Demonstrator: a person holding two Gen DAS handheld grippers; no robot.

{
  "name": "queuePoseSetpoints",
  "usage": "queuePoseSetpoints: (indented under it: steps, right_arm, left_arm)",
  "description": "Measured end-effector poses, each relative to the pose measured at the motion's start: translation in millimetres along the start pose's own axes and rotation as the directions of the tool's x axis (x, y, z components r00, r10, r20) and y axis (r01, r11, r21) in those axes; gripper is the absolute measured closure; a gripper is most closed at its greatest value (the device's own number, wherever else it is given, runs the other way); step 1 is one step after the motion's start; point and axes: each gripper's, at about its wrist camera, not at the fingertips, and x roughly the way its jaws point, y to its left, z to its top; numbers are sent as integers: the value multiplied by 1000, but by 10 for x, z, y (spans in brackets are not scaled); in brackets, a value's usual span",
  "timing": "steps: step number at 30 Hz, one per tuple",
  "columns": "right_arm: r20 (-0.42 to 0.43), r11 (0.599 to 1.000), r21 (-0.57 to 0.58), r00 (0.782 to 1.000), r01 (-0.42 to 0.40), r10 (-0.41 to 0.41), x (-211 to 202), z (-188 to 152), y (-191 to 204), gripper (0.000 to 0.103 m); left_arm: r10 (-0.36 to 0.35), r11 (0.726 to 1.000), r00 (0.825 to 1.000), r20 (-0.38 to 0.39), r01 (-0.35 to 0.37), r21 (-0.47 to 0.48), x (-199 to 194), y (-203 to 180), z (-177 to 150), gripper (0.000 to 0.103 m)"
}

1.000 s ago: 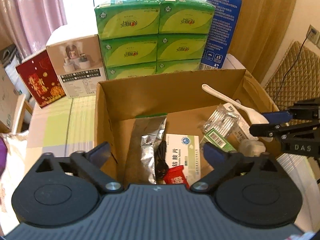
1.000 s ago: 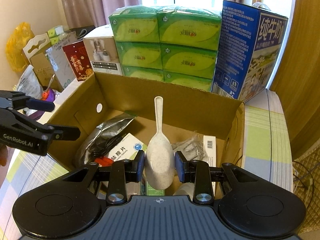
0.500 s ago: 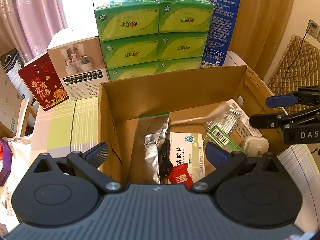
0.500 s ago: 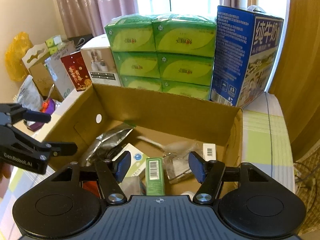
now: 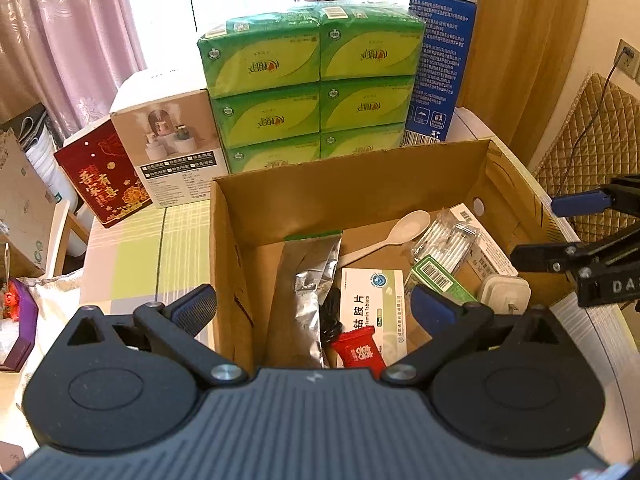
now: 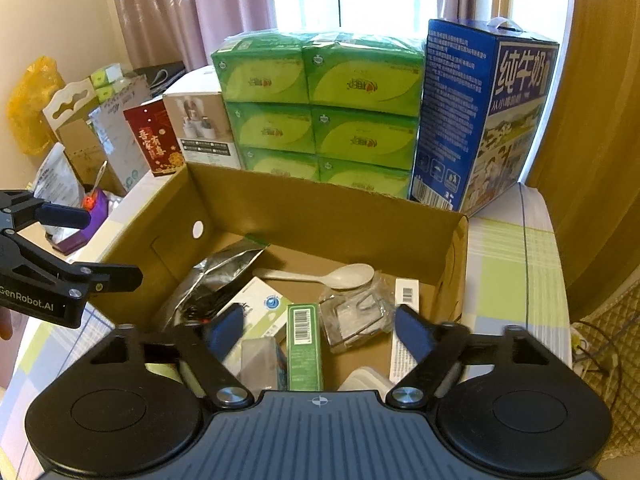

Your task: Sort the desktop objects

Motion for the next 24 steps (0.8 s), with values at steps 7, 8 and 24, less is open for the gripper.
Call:
queuePoseSetpoints:
  steps: [7, 8, 24]
  right_arm:
    - [-3, 1000, -25, 1000, 19, -19, -196, 3, 99, 5]
    - [-1, 999, -25, 1000, 26, -26, -226, 8, 108, 4]
    - [5, 998, -35, 998, 60, -60, -834, 26, 281, 2]
  left_arm:
    - [19, 1000, 1000, 5, -19, -8, -217, 13, -17, 2]
    - [24, 1000, 1000, 6, -24, -10, -251, 15, -21, 2]
    - [119, 992, 993, 28, -118, -35, -884, -15, -39, 1]
